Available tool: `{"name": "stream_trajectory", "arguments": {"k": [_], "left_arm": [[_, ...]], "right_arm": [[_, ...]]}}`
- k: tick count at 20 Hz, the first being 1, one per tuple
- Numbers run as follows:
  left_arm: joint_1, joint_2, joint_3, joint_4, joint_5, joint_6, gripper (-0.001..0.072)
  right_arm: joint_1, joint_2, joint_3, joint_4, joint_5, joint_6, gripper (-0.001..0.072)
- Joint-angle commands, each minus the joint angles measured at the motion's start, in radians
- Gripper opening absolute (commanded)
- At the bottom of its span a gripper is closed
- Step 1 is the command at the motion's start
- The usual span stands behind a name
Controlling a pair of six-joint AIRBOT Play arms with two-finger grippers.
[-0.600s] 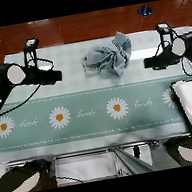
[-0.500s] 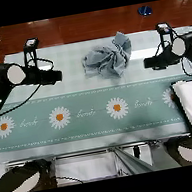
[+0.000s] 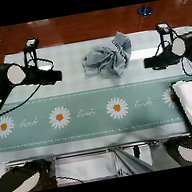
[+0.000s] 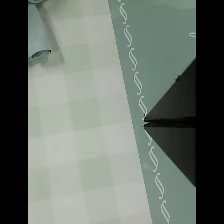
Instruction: Fold the shirts.
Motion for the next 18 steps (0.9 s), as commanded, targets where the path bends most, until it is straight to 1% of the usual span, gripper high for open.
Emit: {"name": "stream_trajectory", "arguments": {"k": [1,3,5,7,8,9,10,11,12,14,16,18], "left_arm": [[-0.001,-0.001,0.0,0.0,0.0,0.0,0.0018],[-0.001,-0.001,0.0,0.0,0.0,0.0,0.0018],[-0.001,-0.001,0.0,0.0,0.004,0.0,0.0018],[-0.001,-0.001,-0.001,0.0,0.046,0.0,0.0018],[-0.001,-0.002,-0.001,0.0,0.064,0.0,0.0018],[0.0,-0.006,-0.001,0.0,0.087,0.0,0.0026],[0.0,-0.013,-0.001,0.0,0.105,-0.002,0.0169],[-0.002,-0.025,-0.001,0.0,0.106,-0.018,0.0508],[-0.001,-0.041,-0.001,0.0,0.105,-0.035,0.0508],[-0.002,-0.064,-0.001,-0.002,0.088,-0.037,0.0508],[-0.01,-0.076,-0.001,-0.004,0.087,-0.037,0.0508],[-0.016,-0.077,-0.001,-0.004,0.087,-0.037,0.0508]], "right_arm": [[0.0,0.0,0.0,0.0,0.0,0.0,0.0021],[0.0,0.0,0.0,0.001,-0.016,0.0,0.0021],[0.0,0.0,0.0,0.001,-0.08,0.001,0.0021],[0.0,0.0,0.0,0.002,-0.135,0.001,0.0021],[0.0,-0.001,-0.001,-0.002,-0.184,-0.005,0.0021],[0.0,-0.007,0.0,-0.009,-0.264,-0.02,0.0046],[0.0,-0.019,0.0,-0.022,-0.36,-0.039,0.0245],[0.0,-0.04,0.005,-0.015,-0.447,-0.097,0.0416],[0.0,-0.079,0.032,-0.003,-0.502,-0.132,0.0411],[0.0,-0.196,0.145,0.05,-0.499,-0.159,0.041],[0.0,-0.334,0.292,0.186,-0.43,-0.256,0.041],[0.0,-0.472,0.451,0.343,-0.312,-0.401,0.0409]]}}
